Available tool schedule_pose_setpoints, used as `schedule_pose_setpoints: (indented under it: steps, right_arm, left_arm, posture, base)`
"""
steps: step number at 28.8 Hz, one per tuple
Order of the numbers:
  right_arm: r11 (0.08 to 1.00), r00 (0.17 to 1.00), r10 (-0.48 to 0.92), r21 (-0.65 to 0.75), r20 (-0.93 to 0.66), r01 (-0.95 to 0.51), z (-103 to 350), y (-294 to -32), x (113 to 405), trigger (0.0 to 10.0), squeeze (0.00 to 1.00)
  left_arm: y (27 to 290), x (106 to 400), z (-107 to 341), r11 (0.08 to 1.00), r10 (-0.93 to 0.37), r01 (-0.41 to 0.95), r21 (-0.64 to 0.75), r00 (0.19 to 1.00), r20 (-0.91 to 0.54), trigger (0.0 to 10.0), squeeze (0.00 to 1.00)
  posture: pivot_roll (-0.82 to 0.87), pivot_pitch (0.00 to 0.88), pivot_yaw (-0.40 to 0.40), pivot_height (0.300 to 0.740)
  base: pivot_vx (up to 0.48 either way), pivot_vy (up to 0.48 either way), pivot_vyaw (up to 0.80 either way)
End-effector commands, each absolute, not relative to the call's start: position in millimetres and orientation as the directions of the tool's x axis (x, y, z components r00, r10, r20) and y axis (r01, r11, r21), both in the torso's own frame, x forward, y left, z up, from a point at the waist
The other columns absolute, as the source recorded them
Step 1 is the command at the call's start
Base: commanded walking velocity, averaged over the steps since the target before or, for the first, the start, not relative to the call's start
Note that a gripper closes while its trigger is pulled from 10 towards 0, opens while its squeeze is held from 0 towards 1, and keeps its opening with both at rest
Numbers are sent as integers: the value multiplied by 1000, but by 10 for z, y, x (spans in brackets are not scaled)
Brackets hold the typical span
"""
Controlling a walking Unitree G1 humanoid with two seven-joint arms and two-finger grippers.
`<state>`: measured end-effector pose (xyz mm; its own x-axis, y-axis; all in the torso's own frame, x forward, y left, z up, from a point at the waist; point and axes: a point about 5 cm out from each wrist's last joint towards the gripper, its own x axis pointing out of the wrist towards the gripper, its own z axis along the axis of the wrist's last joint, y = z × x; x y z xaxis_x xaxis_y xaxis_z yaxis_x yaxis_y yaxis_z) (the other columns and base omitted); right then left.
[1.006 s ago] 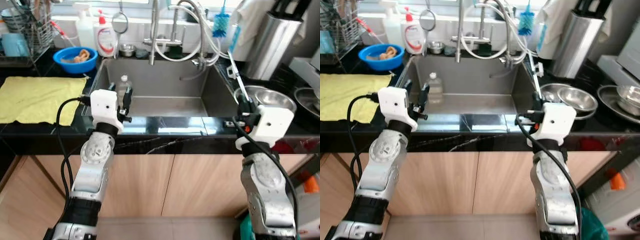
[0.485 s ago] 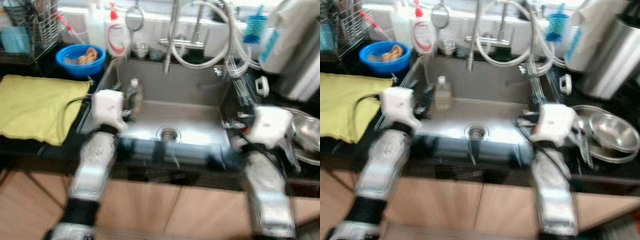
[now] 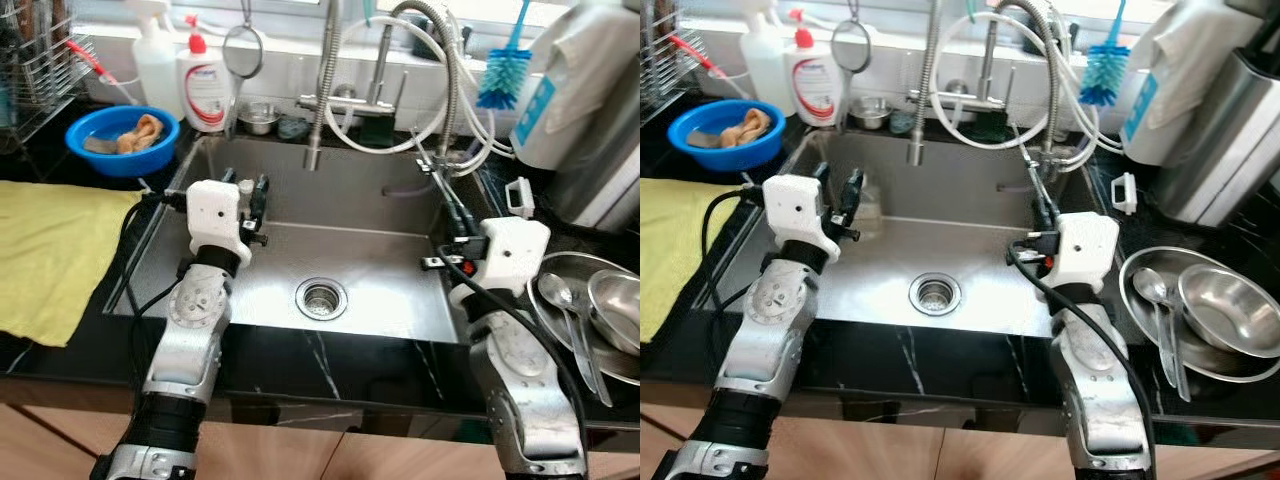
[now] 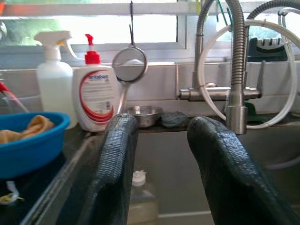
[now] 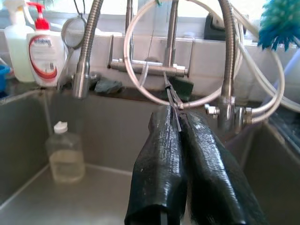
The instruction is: Kitchen organization
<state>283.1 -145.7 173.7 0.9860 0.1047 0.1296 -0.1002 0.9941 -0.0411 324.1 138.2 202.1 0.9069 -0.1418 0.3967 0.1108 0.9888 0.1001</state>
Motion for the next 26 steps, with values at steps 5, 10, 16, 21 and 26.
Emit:
schedule_pose_setpoints:
  steps: [5, 10, 16, 21, 26]
  right_arm:
    - [1000, 999, 22, -13, 26, -21, 1727, -1512, 2813, 10000, 0]
    - [997, 994, 16, 73, -110, -8, 1629, -1477, 2845, 10000, 0]
    - [995, 976, 46, 91, -214, -27, 1515, -1458, 2825, 10000, 0]
    - [992, 955, 59, 124, -291, -24, 1409, -1448, 2791, 10000, 0]
    - [984, 943, 43, 176, -330, 17, 1344, -1464, 2766, 10000, 443]
  left_arm:
    - [1304, 3228, 2036, 984, -171, 139, 107, 897, 409, 10000, 0]
    - [1281, 3224, 2023, 983, -181, 149, 109, 896, 404, 10000, 0]
    - [1291, 3226, 2009, 982, -184, 151, 114, 901, 393, 10000, 0]
    - [1289, 3225, 1985, 981, -188, 155, 115, 905, 381, 10000, 0]
    - [1272, 3224, 1983, 981, -191, 159, 115, 905, 379, 10000, 0]
  posture:
    - [11, 0, -54, 740]
    - [18, 0, -58, 740]
    - [23, 0, -65, 740]
    - [23, 0, -65, 740]
    - [22, 0, -62, 740]
  base:
    - [0, 0, 0]
    - [0, 0, 0]
    - [0, 0, 0]
    - [0, 0, 0]
    - [0, 0, 0]
